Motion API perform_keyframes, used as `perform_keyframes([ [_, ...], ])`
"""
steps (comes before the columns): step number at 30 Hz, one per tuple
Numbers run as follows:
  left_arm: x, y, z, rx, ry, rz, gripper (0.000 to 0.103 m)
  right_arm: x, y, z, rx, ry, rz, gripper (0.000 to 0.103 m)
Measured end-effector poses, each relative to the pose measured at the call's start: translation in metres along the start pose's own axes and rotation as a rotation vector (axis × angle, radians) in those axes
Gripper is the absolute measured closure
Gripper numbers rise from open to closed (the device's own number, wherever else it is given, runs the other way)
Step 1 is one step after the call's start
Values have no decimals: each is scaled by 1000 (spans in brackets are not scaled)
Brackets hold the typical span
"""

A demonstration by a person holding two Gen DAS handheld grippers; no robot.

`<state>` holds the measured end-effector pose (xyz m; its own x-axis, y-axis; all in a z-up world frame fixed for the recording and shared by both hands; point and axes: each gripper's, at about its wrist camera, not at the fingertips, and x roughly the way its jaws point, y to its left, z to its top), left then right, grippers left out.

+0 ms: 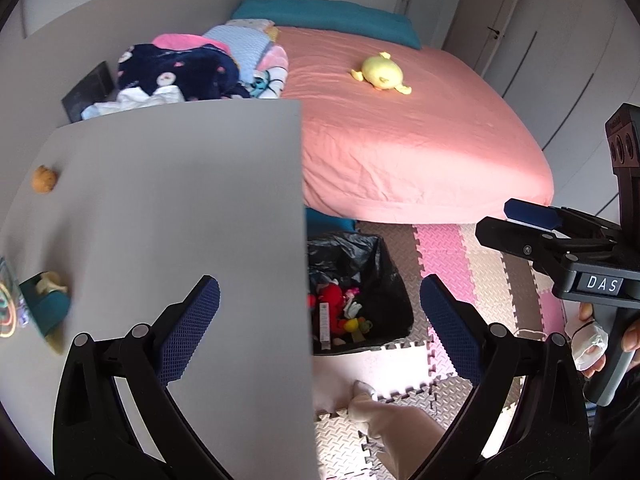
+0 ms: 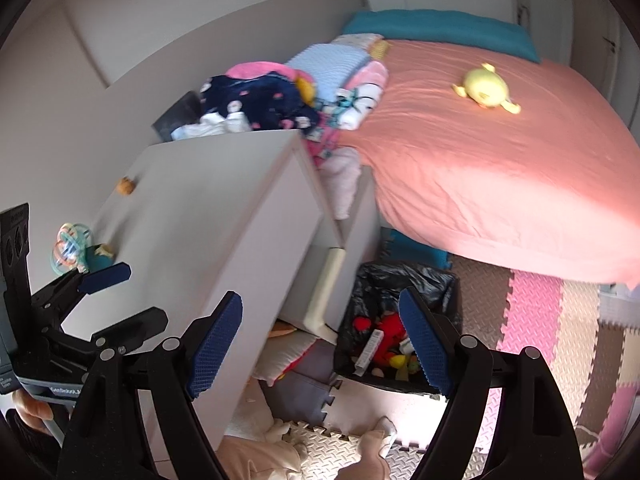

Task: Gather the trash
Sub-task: 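Carry box and seahorse over the black trash bag and open both tools, then grasp the colourful ring rattle with the left tool while the right tool grasps the blue teether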

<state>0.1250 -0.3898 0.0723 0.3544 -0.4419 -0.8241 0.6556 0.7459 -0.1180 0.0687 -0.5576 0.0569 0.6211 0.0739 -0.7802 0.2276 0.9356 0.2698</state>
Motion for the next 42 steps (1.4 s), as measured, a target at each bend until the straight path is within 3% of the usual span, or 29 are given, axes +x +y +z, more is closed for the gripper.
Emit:
perform_keyframes([
  [22, -121, 190, -80, -277, -113, 221, 6, 58, 228, -12, -318, 113, 212, 22],
  [32, -135, 259, -104, -417, -126, 281, 6, 96, 285, -11, -343, 168, 269, 22],
  [42, -118, 301, -92, -495, -115, 316, 6, 138, 314, 8, -355, 182, 245, 22],
])
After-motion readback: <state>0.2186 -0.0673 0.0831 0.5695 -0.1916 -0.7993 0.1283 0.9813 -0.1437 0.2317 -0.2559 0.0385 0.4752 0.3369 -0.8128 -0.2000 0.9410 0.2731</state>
